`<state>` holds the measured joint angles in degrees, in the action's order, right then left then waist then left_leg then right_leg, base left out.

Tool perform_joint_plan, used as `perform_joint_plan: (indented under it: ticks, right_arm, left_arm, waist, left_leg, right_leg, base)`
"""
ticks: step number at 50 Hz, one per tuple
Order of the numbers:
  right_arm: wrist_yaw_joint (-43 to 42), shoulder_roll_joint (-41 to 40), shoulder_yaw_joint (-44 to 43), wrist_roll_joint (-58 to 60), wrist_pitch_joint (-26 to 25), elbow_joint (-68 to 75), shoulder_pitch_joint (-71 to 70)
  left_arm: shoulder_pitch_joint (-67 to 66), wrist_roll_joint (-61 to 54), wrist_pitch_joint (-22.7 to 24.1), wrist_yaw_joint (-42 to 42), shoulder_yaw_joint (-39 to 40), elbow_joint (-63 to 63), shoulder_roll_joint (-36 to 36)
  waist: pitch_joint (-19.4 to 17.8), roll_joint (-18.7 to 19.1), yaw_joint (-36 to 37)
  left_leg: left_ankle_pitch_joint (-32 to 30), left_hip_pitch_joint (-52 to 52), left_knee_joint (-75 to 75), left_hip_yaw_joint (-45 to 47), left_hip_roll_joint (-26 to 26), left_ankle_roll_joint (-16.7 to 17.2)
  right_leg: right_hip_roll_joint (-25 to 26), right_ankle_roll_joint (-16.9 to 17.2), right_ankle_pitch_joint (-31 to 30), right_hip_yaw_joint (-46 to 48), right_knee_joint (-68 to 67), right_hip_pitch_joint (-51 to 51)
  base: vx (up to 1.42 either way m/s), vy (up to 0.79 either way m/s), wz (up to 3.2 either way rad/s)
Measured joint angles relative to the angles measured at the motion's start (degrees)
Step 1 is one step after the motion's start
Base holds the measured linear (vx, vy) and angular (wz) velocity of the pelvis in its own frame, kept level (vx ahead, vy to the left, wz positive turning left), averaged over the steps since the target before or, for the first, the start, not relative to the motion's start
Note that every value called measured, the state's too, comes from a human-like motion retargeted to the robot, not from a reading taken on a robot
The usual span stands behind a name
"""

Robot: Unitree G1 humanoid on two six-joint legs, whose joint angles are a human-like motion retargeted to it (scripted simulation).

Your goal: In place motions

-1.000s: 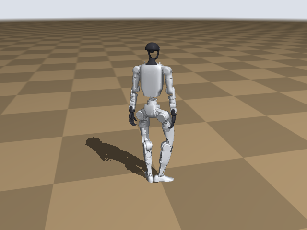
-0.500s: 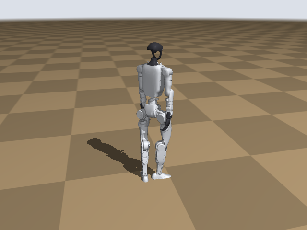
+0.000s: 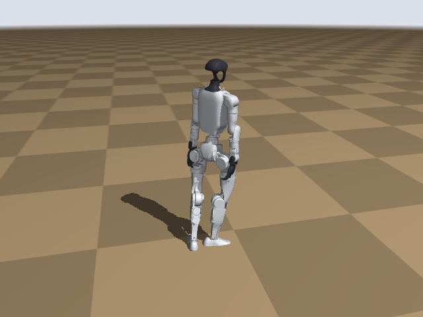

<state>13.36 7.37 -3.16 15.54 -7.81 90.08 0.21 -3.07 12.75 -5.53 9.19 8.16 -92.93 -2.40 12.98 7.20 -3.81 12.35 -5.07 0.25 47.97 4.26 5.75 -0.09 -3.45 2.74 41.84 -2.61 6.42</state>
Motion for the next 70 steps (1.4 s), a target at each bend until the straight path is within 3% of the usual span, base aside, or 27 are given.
perform_joint_plan:
  ticks: [5, 10, 15, 21, 28, 35, 37, 43, 45, 47, 52, 70]
  right_arm:
    - [-0.56, 0.68, -0.09, -0.04, -0.35, 2.10, 0.65]
    - [-0.75, 1.34, -1.18, -0.76, -0.89, 3.58, 0.49]
    - [-0.50, 1.25, -1.16, -1.64, -0.87, 2.72, -0.22]
    - [0.33, 0.78, 0.32, -0.41, -0.16, 0.05, -0.90]
    - [0.24, 0.77, 0.87, -0.19, -0.11, 0.12, -1.37]
    - [0.60, 1.01, 0.70, -0.05, -0.22, 0.46, -0.71]
    - [0.66, 1.12, 1.23, 0.54, -0.25, 0.47, -0.60]
    - [-0.71, 0.47, 1.29, 1.36, -0.77, 0.96, 0.18]
    - [-0.58, 0.34, 1.32, -0.42, -0.02, 1.20, 0.53]
    - [0.84, 0.36, 1.53, -1.20, -0.04, 1.44, 0.88]
    - [-0.87, 0.18, 1.51, 0.35, -0.77, 2.14, 1.17]
    - [-0.48, 0.10, 1.71, 0.69, -0.27, 1.22, 0.85]
  left_arm:
    - [-0.08, 0.47, 0.08, 0.24, -0.36, 1.36, 1.06]
    - [0.54, 1.37, -0.03, 1.12, -2.29, 2.80, 2.32]
    - [1.71, 1.86, -0.13, 1.64, -4.45, 4.68, 2.68]
    - [3.42, -0.20, 1.86, -0.81, -4.03, 7.20, 1.80]
    - [4.28, -5.59, 3.31, -1.13, -0.51, 7.04, 2.47]
    - [2.97, -6.99, 3.98, -1.50, -0.27, 5.78, 2.72]
    - [1.88, -7.27, 4.68, -2.10, 0.37, 5.69, 3.04]
    - [-0.94, -5.92, 4.69, -4.88, 1.22, 2.78, 2.87]
    - [-0.84, -5.19, 4.14, -4.86, 1.76, 1.66, 2.56]
    - [-0.55, -3.83, 3.11, -4.04, 1.92, 1.15, 2.08]
    - [0.35, -1.44, 1.13, -2.31, 0.44, 1.26, 1.24]
    - [1.02, 0.16, 0.62, -0.82, -1.28, 2.90, 1.42]
  waist:
    - [0.71, -0.96, 7.63]
    - [1.11, -1.01, 9.75]
    - [-0.78, -2.44, 2.50]
    - [-3.24, -7.44, 2.82]
    - [-5.28, -6.56, 3.59]
    - [-6.90, -2.65, -6.16]
    - [-7.59, -3.31, -6.20]
    - [-4.22, -2.87, -9.45]
    - [-3.61, -3.09, -6.33]
    - [-3.12, -3.02, 1.26]
    - [-1.82, -3.03, 3.31]
    - [-1.56, -3.13, 2.75]
  left_leg:
    - [0.94, -1.64, 0.26, 6.17, -0.80, 0.37]
    - [0.20, -1.80, 1.30, 8.22, -0.40, 0.38]
    - [-2.64, 1.37, 8.16, -0.36, 0.75, -2.92]
    - [-4.79, 8.49, 24.83, -4.59, 3.02, -10.19]
    - [-0.57, 16.52, 26.83, -21.84, -0.76, -7.82]
    - [1.92, 11.06, 10.87, -47.78, -8.20, -6.07]
    - [-3.69, 10.39, 8.35, -47.92, -8.88, -7.42]
    - [-7.06, 6.69, 0.28, -46.71, -10.81, -7.40]
    - [-8.42, 6.75, -1.54, -42.67, -11.08, -8.06]
    - [-8.49, 8.09, -1.49, -34.61, -10.41, -8.69]
    - [-6.23, 8.84, -0.09, -32.57, -9.87, -8.66]
    - [-4.54, 8.24, 0.81, -33.10, -9.60, -9.98]
  right_leg:
    - [0.72, 1.63, 1.40, -7.94, -1.07, -0.67]
    - [0.13, 1.93, 1.62, -9.90, -1.84, 0.05]
    - [-2.91, 0.16, -0.08, -3.52, -0.22, -0.13]
    - [-8.37, 0.05, -0.36, -5.98, -1.00, 0.53]
    - [-7.40, -0.19, -0.92, -6.37, -0.89, 0.16]
    - [-5.56, 0.63, -0.04, 5.15, -0.11, -4.64]
    - [-6.01, 0.88, -0.14, 4.05, 0.11, -6.22]
    - [-6.32, 1.47, 0.19, 2.76, 0.09, -6.95]
    - [-5.30, 0.70, 0.16, -1.15, 0.30, -6.39]
    - [-2.79, -0.37, -0.54, -8.97, 0.67, -4.99]
    - [-2.67, 0.34, -0.96, -11.07, 0.43, -4.18]
    - [-3.78, 2.36, -0.09, -11.03, -2.56, -4.11]
  base:
    - [-0.05, 0.05, -1.25]
    - [-0.07, 0.00, -0.34]
    - [-0.08, -0.06, 1.11]
    - [-0.09, -0.08, -0.04]
    - [-0.03, -0.06, -0.04]
    - [0.06, -0.08, 1.15]
    - [0.21, -0.10, -0.40]
    - [0.28, -0.10, -0.26]
    - [0.21, -0.05, -1.91]
    - [0.22, -0.10, -2.77]
    - [0.12, -0.10, -0.57]
    - [0.08, -0.09, 0.00]
